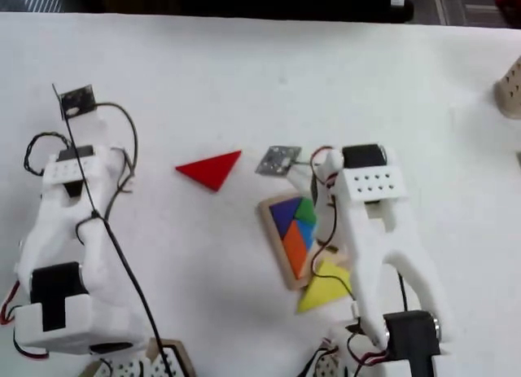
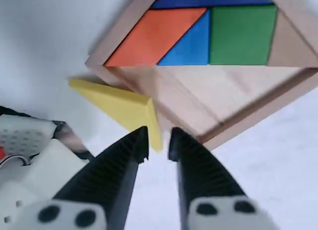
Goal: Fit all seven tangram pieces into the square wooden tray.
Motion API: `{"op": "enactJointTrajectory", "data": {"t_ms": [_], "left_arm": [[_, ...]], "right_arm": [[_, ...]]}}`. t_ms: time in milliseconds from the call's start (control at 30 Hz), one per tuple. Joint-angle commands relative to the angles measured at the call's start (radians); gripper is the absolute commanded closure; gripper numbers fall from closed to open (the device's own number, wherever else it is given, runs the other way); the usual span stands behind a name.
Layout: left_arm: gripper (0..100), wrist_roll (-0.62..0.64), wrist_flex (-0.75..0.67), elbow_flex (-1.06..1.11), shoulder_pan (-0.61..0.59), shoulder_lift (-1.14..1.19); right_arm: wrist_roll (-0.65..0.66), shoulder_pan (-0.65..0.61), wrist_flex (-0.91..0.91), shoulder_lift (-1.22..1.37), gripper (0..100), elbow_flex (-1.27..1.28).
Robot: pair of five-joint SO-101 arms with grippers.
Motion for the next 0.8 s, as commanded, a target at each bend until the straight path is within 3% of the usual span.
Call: {"op": "enactJointTrajectory", "data": {"t_ms": [0,200,400,567,767], "left_arm": [[96,0.009,-0.020,-0.044,0.007,-0.004],[96,0.009,-0.020,-0.044,0.005,-0.004],[96,0.009,-0.020,-0.044,0.005,-0.004],[96,0.009,-0.020,-0.044,0.005,-0.004],[96,0.009,-0.020,-0.044,0.005,-0.004]], "right_arm": [[-0.009,0.019,0.007,-0.015,98.6,0.061],[0.031,0.019,-0.091,-0.105,98.1,0.245],[0.032,0.021,-0.369,-0.183,98.1,0.450],[-0.103,0.021,-0.507,-0.182,98.1,0.474],[-0.123,0.002,-0.539,-0.182,98.1,0.470]]}}
